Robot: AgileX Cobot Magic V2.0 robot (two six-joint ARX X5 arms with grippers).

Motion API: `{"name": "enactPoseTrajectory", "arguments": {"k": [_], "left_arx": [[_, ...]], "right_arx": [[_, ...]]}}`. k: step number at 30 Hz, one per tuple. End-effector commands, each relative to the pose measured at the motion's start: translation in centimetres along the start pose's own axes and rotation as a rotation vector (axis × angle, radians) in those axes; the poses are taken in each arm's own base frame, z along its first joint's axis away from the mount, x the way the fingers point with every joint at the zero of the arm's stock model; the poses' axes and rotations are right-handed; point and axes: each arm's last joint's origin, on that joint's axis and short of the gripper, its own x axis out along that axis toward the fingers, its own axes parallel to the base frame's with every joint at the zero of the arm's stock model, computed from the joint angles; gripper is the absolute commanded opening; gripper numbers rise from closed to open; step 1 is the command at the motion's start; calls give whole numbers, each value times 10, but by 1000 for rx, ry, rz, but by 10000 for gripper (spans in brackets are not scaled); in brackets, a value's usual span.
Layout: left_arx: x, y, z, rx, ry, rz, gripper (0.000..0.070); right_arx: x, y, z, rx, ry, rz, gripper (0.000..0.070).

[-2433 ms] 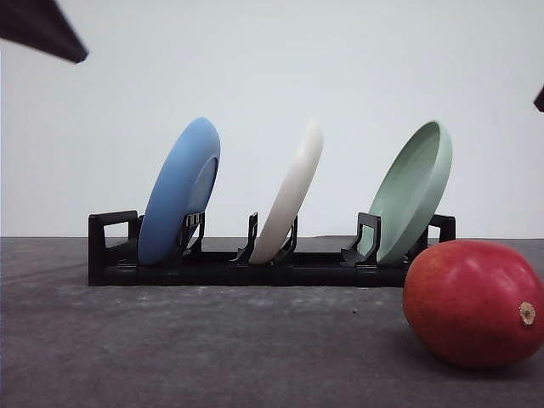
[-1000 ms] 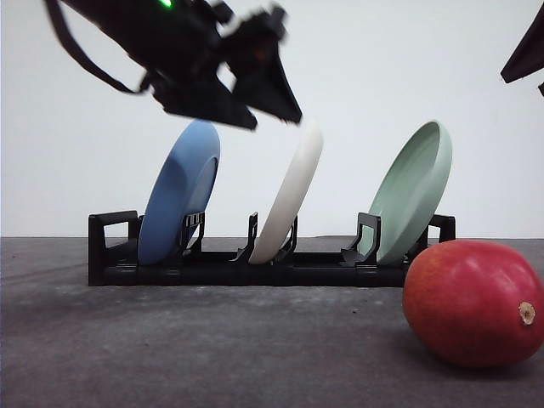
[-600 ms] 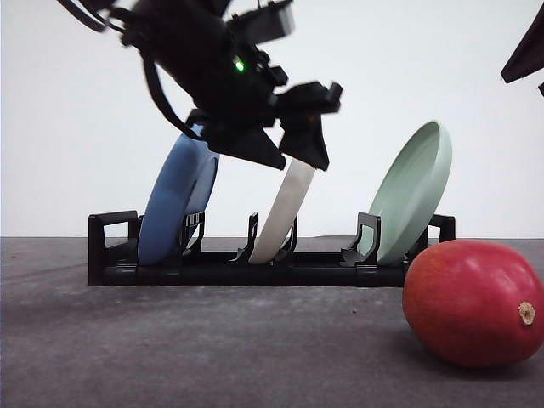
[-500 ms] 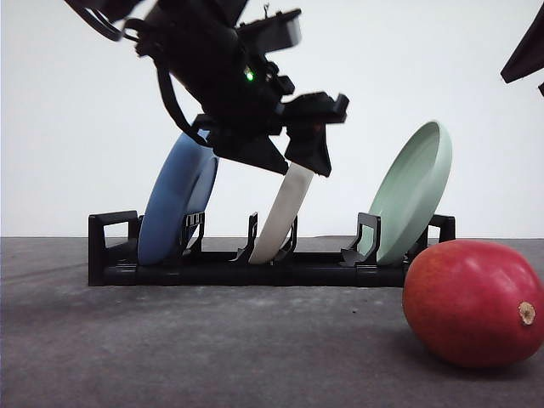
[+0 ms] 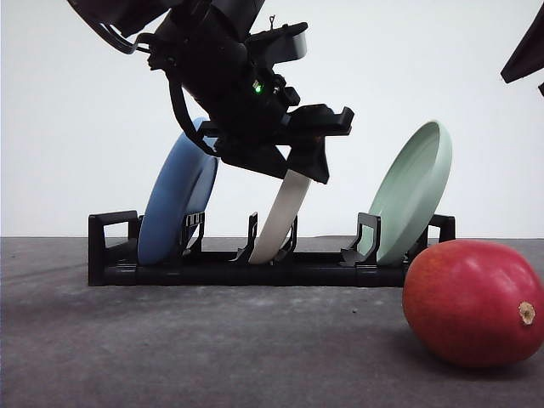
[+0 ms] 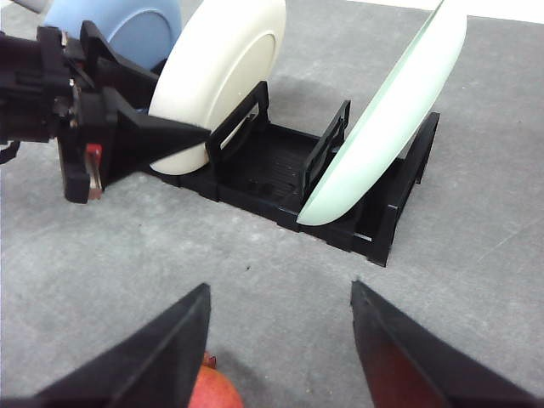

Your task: Place pomegranate in white plate

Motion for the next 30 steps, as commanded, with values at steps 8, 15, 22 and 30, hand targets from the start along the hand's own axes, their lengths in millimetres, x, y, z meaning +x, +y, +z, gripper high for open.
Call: {"name": "enactPoseTrajectory", "arguments": {"k": [8,15,22,30], "left_arx": [[5,-5,4,-54,-17,-7,11],[1,-4,8,-129,-28,-8,11],[-14,-1,22,-145,-78,-9,11],[-39,4,43,-215,-151,-25,11]], "right_arx": [[-2,1,5,0,-20,8,331],[-2,1,5,0,-20,8,331],[-2,1,5,0,-20,8,331],[-2,1,5,1,-20,8,331]]}}
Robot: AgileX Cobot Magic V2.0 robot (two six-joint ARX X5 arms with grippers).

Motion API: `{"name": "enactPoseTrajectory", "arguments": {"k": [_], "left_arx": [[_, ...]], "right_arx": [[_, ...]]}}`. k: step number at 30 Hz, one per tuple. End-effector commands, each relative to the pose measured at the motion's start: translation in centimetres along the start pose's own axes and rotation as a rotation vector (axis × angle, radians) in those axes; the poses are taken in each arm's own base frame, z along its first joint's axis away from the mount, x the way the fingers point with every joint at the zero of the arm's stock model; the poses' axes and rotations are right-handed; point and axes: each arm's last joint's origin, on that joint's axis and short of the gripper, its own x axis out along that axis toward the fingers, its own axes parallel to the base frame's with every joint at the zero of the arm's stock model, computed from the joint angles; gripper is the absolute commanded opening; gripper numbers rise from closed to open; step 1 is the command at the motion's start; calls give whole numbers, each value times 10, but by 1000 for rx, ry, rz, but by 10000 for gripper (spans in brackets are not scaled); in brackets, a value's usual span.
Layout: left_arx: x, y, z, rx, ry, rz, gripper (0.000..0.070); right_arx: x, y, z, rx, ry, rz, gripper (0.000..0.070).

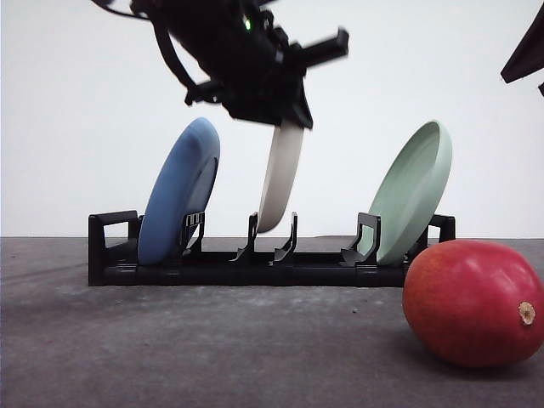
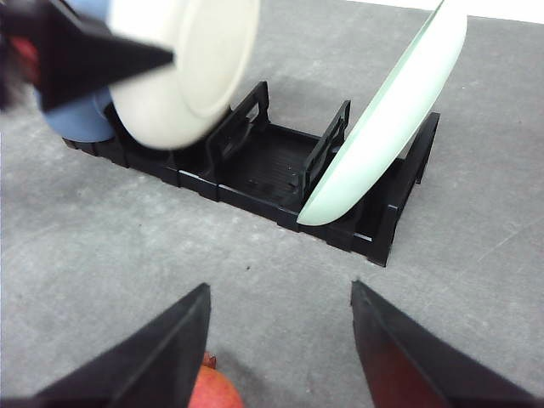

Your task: Place pomegranate in white plate

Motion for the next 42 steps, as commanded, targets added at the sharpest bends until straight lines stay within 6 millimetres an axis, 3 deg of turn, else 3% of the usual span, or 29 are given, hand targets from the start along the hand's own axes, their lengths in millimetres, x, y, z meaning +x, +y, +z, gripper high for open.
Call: {"name": "enactPoseTrajectory", "arguments": {"k": [1,11,23,34,42], "left_arx": [[-5,-4,13,-28,-38,-18,11],[-45,-4,33,-66,-8,-132,11],[-112,-3,49,-100,17,-323,11],[-165,9,10,-55,-61,-305,11],[-175,-4,-25,305,138,-320,11]], "right_arx": [[-2,1,5,1,-20,8,331],[-2,1,5,1,-20,8,331],[-1,1,5,16,-19,7,331],[-1,1,5,28,-19,2,331],[-1,1,5,36,-19,1,331]]}}
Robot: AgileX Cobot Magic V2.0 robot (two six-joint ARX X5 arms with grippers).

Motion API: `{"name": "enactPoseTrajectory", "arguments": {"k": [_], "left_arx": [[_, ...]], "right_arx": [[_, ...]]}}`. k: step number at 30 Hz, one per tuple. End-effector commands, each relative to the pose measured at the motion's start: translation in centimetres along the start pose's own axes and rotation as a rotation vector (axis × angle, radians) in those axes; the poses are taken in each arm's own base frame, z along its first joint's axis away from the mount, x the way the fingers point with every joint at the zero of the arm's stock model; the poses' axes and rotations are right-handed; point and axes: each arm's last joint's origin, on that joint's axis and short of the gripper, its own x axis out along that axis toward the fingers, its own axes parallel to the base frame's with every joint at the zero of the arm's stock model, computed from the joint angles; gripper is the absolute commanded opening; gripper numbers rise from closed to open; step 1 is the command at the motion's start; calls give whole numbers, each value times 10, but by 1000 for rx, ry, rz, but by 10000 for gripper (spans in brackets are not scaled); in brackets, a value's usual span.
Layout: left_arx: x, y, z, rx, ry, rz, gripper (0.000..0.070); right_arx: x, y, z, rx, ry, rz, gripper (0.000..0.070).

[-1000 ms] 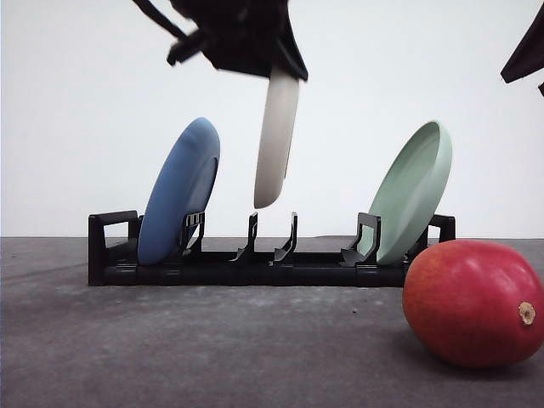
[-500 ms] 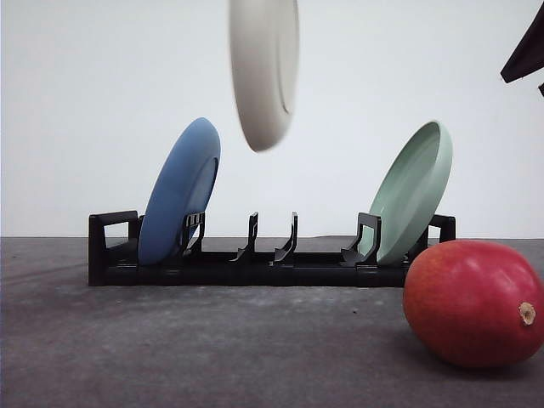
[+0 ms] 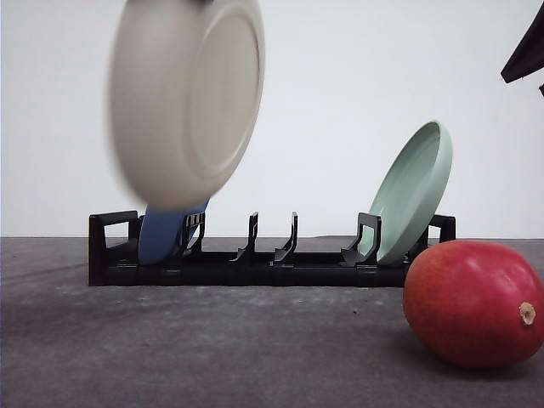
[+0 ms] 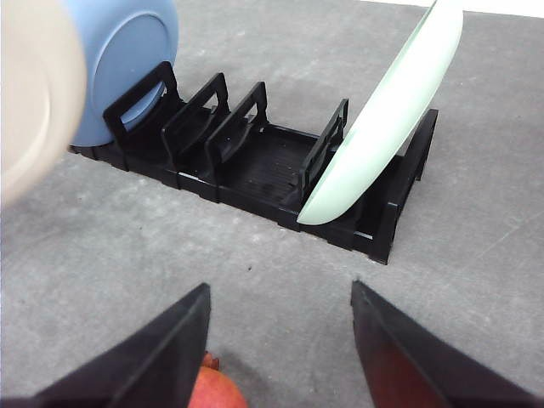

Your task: Place pomegranate in white plate

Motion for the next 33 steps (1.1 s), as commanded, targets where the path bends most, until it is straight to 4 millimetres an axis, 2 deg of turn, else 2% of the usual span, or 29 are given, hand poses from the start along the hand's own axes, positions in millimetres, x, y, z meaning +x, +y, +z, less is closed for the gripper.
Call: {"name": "enactPoseTrajectory", "arguments": {"k": [1,7,18,26,33], "left_arx": [[3,-7,-2,185,35,-13,11],[17,-27,-16,435,184,-4,10],[72,-57,-50,778,441,39,10],[101,-66,-71,843,544,37,10],[110,-67,-79,853,583,29,34]], "right_arx": [[-1,1,5,10,-19,6,331],[-1,1,5,11,-19,6,331],[-1,1,5,11,-19,6,331],[-1,1,5,11,-19,6,331],[-1,1,5,11,-19,7,331]]}}
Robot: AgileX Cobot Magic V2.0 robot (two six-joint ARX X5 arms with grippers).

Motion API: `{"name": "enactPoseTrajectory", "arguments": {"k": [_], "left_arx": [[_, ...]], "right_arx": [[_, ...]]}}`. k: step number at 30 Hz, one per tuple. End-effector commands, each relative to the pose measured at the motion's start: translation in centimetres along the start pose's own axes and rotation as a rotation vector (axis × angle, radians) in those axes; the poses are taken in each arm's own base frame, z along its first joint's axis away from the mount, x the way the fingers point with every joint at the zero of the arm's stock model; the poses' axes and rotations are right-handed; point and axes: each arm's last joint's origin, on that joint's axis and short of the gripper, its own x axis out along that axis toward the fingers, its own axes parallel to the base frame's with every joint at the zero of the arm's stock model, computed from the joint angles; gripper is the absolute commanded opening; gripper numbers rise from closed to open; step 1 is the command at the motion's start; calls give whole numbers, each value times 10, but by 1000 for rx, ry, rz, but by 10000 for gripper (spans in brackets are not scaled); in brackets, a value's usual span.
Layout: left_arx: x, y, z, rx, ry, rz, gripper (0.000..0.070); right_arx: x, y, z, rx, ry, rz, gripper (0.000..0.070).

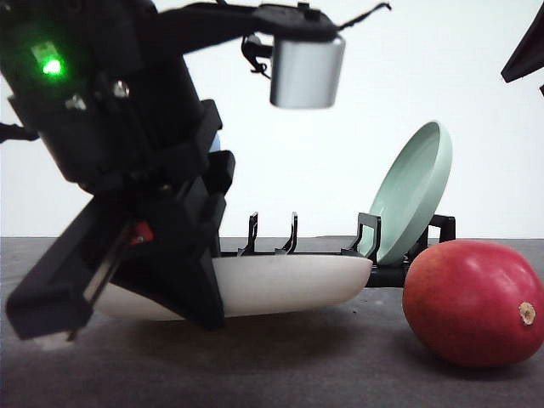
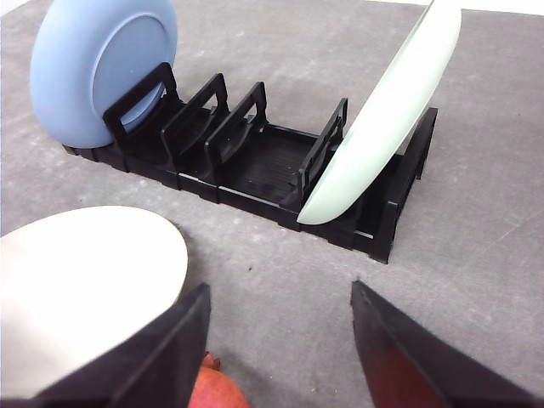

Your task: Place pomegranate in white plate

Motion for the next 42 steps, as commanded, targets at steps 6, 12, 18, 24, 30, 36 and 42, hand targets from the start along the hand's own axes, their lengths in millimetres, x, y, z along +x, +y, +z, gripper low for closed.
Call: {"name": "enactPoseTrajectory", "arguments": {"k": [6,12,18,24,30,36,42], "left_arx": [[2,-3,4,8,-7,-4,226],[-6,0,10,-104,-59,-74,286],[-31,20,8,-298,-131,-194,336],[-50,56,-28,-604,-127,-228,358],[-65,96,-73,-899,-169,-149,356],[-75,121,-116,-1137,-142,5,355],[-85,136,-148,-1299,-159,118,354]], "right_arx": [[-1,1,5,3,-19,6,331],[-1,1,5,3,-19,6,331],[-1,1,5,3,-19,6,331],[-1,1,5,4,-19,6,331],[-1,1,5,3,-18,6,331],[-1,1,4,4,-15,8,331],[0,2,-1,16,43,44,335]]}}
